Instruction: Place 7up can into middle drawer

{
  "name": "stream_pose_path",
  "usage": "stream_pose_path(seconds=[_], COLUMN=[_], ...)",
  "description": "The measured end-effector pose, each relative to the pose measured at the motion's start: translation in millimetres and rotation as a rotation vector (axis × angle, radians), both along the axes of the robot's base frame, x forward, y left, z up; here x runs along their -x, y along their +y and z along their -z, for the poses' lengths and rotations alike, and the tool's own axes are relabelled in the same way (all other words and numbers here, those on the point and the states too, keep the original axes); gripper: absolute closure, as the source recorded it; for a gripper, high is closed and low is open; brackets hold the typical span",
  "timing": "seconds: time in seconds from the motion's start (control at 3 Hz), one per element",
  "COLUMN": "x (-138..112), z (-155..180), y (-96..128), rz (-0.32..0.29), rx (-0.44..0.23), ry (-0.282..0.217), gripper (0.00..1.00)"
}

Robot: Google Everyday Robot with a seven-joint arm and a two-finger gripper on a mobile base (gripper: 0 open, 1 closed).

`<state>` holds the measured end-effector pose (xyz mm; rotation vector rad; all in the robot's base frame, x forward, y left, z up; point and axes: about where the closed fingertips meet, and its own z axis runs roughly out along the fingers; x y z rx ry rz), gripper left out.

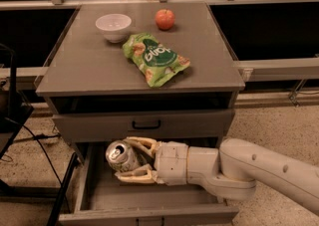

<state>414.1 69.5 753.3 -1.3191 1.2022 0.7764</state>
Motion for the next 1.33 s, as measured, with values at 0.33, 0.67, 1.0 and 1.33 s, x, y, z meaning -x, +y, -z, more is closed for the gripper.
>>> stream_pose_path(seconds=[0.33, 0.67, 1.0, 1.33], x=[-1, -1, -6, -13], z=[22, 22, 41, 66], y=[0, 0, 10, 20], rz=[-0.01, -0.009, -0.024, -0.035], rx=[-0.049, -0.048, -0.059, -0.07], ry=[0.033, 0.035, 0.031, 0.027], gripper=[1.0, 1.0, 1.0, 1.0])
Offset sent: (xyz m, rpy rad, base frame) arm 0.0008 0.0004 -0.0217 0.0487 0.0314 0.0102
